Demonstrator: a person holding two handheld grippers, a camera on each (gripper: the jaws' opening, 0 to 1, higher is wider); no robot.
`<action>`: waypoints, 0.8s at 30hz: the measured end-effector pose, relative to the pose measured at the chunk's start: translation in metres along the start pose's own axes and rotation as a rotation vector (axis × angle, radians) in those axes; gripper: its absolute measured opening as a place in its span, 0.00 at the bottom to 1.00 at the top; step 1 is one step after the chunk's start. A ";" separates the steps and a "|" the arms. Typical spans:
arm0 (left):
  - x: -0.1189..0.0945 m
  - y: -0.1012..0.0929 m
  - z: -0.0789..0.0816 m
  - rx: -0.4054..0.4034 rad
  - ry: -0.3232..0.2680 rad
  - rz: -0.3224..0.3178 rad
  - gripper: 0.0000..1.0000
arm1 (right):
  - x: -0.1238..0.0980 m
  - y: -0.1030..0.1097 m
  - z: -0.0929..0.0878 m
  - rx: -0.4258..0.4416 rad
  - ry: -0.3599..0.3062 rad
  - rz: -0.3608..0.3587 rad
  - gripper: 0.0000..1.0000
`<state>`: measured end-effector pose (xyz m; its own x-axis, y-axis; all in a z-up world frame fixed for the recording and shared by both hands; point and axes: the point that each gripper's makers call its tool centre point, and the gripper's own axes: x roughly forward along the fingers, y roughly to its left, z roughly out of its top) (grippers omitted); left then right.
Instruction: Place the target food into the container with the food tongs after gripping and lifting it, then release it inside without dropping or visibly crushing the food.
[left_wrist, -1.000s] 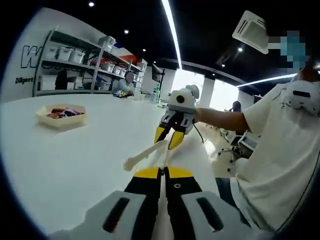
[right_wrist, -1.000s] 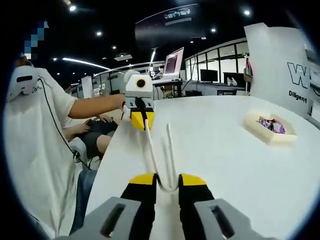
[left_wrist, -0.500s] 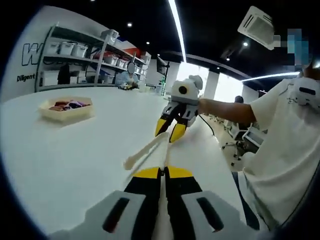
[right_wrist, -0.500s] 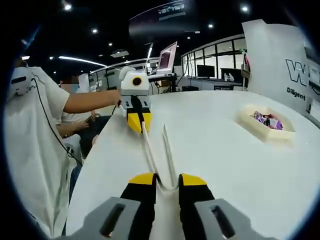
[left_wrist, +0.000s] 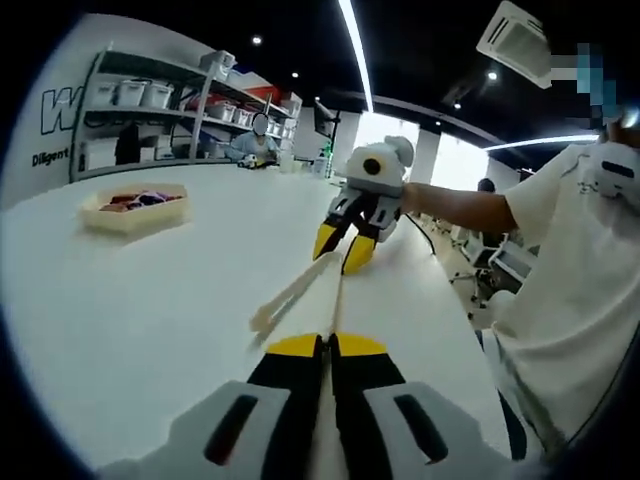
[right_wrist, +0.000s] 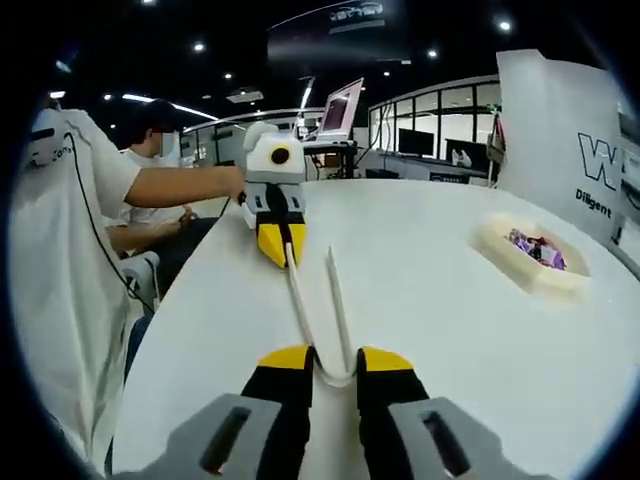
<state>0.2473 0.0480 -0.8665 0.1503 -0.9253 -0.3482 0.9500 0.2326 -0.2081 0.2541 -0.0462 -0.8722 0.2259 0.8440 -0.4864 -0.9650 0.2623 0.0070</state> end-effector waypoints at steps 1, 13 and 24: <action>0.000 0.001 -0.001 0.001 0.003 0.004 0.03 | 0.000 0.000 0.000 0.001 0.000 0.001 0.10; -0.002 -0.002 0.003 -0.018 -0.027 0.034 0.24 | -0.010 -0.005 0.010 0.066 -0.086 -0.017 0.22; -0.013 0.001 0.007 0.008 -0.020 0.111 0.48 | -0.030 -0.004 0.003 0.122 -0.109 -0.094 0.28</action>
<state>0.2483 0.0587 -0.8558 0.2601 -0.8998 -0.3504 0.9293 0.3318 -0.1621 0.2513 -0.0709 -0.8555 0.3339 0.8569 -0.3926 -0.9170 0.3917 0.0750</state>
